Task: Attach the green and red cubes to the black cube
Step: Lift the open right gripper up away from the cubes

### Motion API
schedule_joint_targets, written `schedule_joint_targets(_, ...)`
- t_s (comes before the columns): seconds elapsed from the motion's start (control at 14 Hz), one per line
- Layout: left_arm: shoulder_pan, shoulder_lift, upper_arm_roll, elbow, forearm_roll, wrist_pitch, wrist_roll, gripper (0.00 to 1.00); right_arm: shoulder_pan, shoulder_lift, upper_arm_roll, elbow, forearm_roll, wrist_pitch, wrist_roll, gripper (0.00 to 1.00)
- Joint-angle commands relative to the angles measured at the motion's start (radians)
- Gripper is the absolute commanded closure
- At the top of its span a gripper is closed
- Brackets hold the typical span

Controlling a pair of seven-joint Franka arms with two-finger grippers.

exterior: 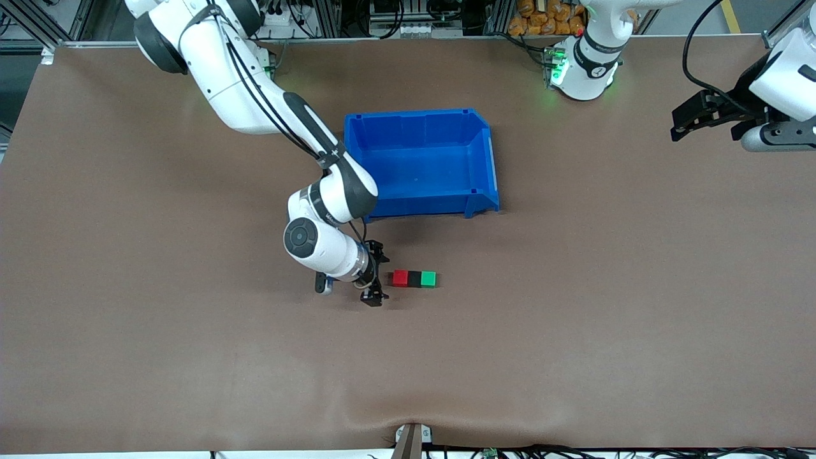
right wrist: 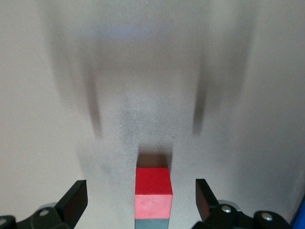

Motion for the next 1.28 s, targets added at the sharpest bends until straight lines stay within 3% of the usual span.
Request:
schedule_joint_targets(0.0, 0.007, -0.01, -0.001, 0.003, -0.006, 0.01, 0.016, 0.0, -0.022, -0.037, 0.012, -0.008, -0.011, -0.032, 0.009, 0.0)
schedule_joint_targets(1.21, 0.016, -0.013, 0.017, -0.004, 0.023, 0.061, 0.016, 0.0, -0.062, -0.123, 0.004, -0.01, -0.04, -0.165, 0.005, 0.0)
